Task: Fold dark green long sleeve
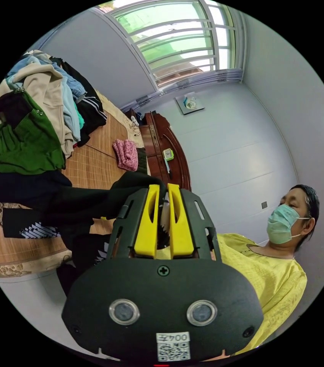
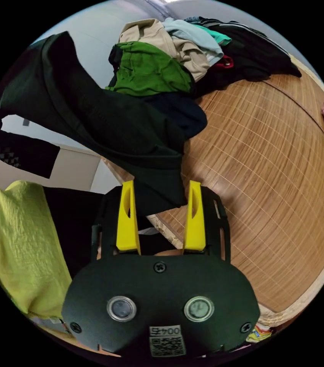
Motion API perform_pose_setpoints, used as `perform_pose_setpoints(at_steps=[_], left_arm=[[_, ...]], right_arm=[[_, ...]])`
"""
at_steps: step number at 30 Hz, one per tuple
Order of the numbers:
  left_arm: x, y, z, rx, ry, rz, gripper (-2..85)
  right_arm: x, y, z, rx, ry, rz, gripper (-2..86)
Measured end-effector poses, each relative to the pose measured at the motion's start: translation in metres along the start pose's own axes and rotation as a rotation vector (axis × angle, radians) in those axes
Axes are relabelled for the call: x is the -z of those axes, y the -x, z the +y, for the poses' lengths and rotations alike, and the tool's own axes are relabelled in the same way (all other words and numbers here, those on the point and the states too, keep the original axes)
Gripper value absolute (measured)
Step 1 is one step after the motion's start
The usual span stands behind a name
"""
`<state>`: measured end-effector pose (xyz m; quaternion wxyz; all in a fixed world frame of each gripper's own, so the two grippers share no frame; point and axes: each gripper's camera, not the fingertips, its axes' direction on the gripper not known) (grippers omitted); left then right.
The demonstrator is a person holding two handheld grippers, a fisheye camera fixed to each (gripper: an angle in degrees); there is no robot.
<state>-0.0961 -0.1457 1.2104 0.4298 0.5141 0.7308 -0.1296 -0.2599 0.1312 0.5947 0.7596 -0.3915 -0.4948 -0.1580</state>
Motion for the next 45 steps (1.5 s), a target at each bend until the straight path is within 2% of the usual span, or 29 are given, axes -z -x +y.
perform_pose_setpoints(at_steps=[4,6,10,17,27,32,35,38,41,45], left_arm=[[0.011,0.001,-0.008,0.0,-0.012,-0.007,0.8],[0.017,0.003,-0.012,-0.001,-0.026,-0.01,0.8],[0.034,0.016,-0.02,0.002,-0.069,-0.003,0.8],[0.05,0.037,-0.037,-0.016,-0.099,0.004,0.8],[0.03,0.028,-0.08,-0.131,-0.013,0.032,1.0],[0.015,0.01,-0.1,-0.201,0.021,0.025,1.2],[0.0,-0.005,-0.11,-0.25,0.058,0.0,1.2],[-0.009,-0.019,-0.118,-0.282,0.041,-0.003,1.2],[-0.007,-0.035,-0.122,-0.301,-0.02,-0.008,1.2],[0.02,-0.049,-0.114,-0.314,-0.16,-0.025,1.2]], right_arm=[[-0.005,-0.008,0.017,-0.014,-0.027,-0.214,5.1],[-0.004,-0.011,0.032,-0.04,-0.074,-0.308,3.4],[0.022,-0.019,0.075,-0.156,-0.221,-0.295,2.1],[0.135,-0.042,0.149,-0.302,-0.494,-0.228,0.9],[0.31,-0.012,0.249,-0.31,-0.81,-0.022,0.3],[0.4,0.023,0.314,-0.224,-1.013,0.077,0.2],[0.44,0.041,0.343,-0.193,-1.078,0.14,0.1],[0.468,0.057,0.359,-0.17,-1.064,0.226,0.0],[0.488,0.077,0.366,-0.109,-1.037,0.295,0.0],[0.502,0.104,0.372,-0.001,-1.048,0.265,-0.1]])
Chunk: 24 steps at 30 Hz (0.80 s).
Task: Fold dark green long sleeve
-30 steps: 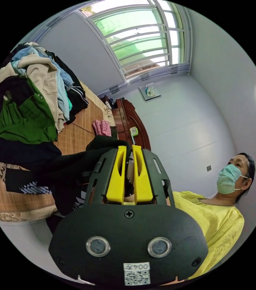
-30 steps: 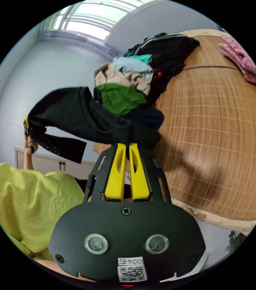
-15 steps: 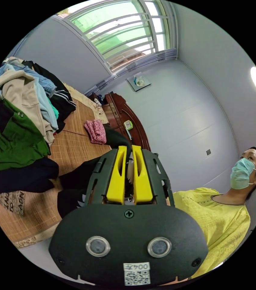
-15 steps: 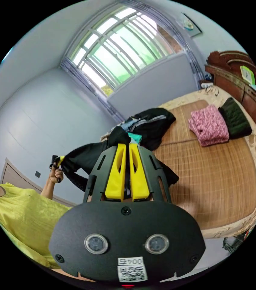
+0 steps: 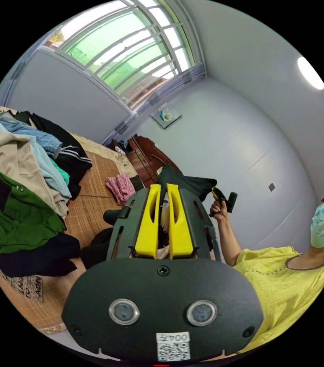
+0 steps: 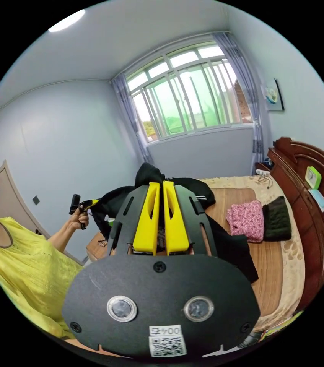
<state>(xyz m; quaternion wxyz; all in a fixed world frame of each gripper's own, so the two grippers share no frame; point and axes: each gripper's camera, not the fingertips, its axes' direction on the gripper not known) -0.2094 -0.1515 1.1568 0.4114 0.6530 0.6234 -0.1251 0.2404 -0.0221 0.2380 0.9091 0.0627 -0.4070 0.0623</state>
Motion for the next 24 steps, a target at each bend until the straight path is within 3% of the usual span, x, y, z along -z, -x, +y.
perform_pose_setpoints(at_steps=[8,13,20,24], left_arm=[[0.088,-0.011,-0.007,0.048,-0.211,-0.047,1.0],[0.136,-0.058,-0.028,-0.041,-0.318,-0.135,0.9],[0.133,-0.096,-0.073,-0.084,-0.319,-0.278,0.8],[0.082,-0.101,-0.098,-0.092,-0.286,-0.291,0.8]], right_arm=[[-0.012,0.046,0.006,0.0,0.075,-0.288,-0.1],[-0.026,0.062,0.026,-0.017,0.112,-0.449,0.0],[-0.054,0.065,0.082,-0.138,0.146,-0.636,0.4],[-0.071,0.05,0.124,-0.214,0.175,-0.643,0.5]])
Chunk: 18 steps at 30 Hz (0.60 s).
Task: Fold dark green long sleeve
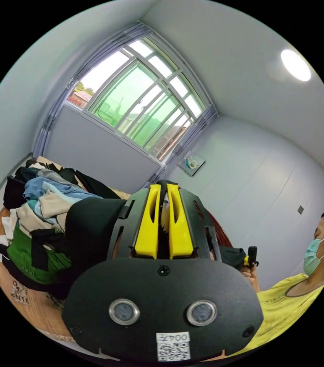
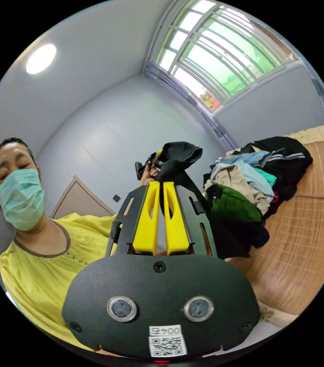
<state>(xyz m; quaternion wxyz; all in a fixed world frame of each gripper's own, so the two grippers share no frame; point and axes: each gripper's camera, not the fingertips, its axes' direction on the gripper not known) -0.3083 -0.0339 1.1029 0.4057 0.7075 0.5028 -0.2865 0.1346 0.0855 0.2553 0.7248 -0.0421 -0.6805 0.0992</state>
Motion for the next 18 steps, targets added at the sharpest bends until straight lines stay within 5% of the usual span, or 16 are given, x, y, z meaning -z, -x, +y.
perform_pose_setpoints(at_steps=[7,18], left_arm=[[-0.178,-0.03,0.048,-0.019,0.21,-0.106,0.8],[-0.484,-0.167,0.209,-0.073,0.447,-0.3,0.8]], right_arm=[[0.009,-0.12,0.083,-0.243,0.03,0.262,0.7],[0.118,-0.322,0.202,-0.562,0.085,0.412,0.6]])
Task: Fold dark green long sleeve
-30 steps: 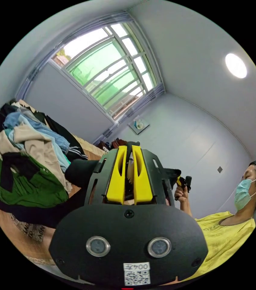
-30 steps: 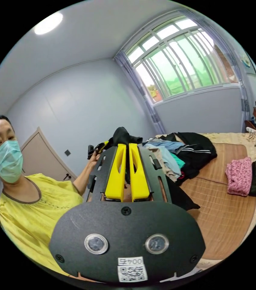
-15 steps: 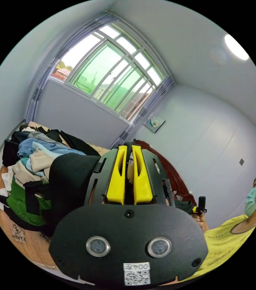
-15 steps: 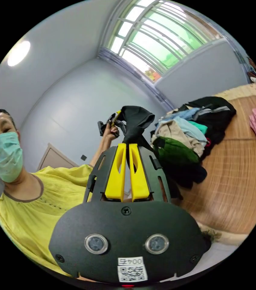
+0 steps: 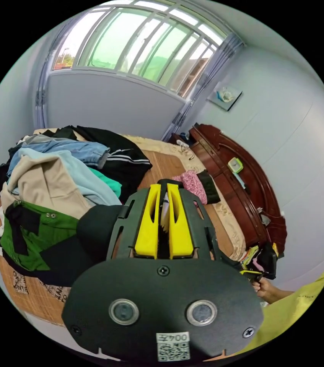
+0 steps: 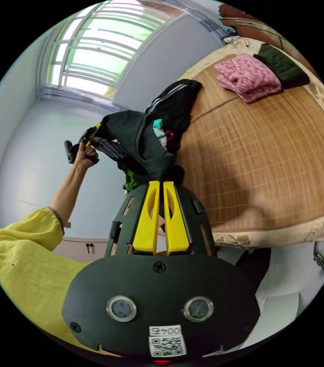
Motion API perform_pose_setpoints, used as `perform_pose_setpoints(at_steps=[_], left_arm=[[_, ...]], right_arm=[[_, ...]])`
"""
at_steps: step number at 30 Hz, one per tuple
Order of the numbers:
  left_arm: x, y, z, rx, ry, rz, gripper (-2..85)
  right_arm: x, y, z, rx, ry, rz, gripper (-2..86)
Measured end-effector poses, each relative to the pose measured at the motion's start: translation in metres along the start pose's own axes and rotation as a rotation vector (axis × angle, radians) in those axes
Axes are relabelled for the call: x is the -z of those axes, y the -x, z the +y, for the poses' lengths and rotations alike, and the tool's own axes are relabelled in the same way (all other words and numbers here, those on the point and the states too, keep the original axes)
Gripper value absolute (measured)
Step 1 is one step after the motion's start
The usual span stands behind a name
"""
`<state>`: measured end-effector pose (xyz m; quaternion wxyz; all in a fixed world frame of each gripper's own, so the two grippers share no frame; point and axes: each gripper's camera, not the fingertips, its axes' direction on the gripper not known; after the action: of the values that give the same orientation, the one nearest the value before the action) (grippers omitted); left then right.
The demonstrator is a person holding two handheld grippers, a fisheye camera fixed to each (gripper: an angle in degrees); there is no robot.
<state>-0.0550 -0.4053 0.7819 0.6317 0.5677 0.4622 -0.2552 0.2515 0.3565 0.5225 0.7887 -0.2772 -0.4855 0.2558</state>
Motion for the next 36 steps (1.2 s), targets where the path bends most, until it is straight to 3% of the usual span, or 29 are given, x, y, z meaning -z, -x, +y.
perform_pose_setpoints(at_steps=[8,16,22,28,32,36], left_arm=[[-0.242,-0.21,0.0,-0.104,0.212,-0.088,0.9],[-0.491,-0.414,0.015,-0.277,0.418,0.007,1.4],[-0.623,-0.537,0.04,-0.393,0.54,0.119,3.8],[-0.699,-0.617,0.051,-0.466,0.598,0.105,9.8],[-0.696,-0.628,0.054,-0.437,0.559,0.142,11.4],[-0.658,-0.59,0.078,-0.367,0.521,0.145,10.8]], right_arm=[[0.033,-0.19,-0.009,-0.196,0.038,0.049,0.3],[0.076,-0.324,0.004,-0.368,-0.04,0.127,0.1],[0.1,-0.4,0.023,-0.502,-0.167,0.197,0.3],[0.087,-0.444,0.02,-0.541,-0.155,0.284,1.2],[0.068,-0.463,0.013,-0.61,-0.077,0.405,3.5],[0.077,-0.458,0.013,-0.677,-0.128,0.557,5.5]])
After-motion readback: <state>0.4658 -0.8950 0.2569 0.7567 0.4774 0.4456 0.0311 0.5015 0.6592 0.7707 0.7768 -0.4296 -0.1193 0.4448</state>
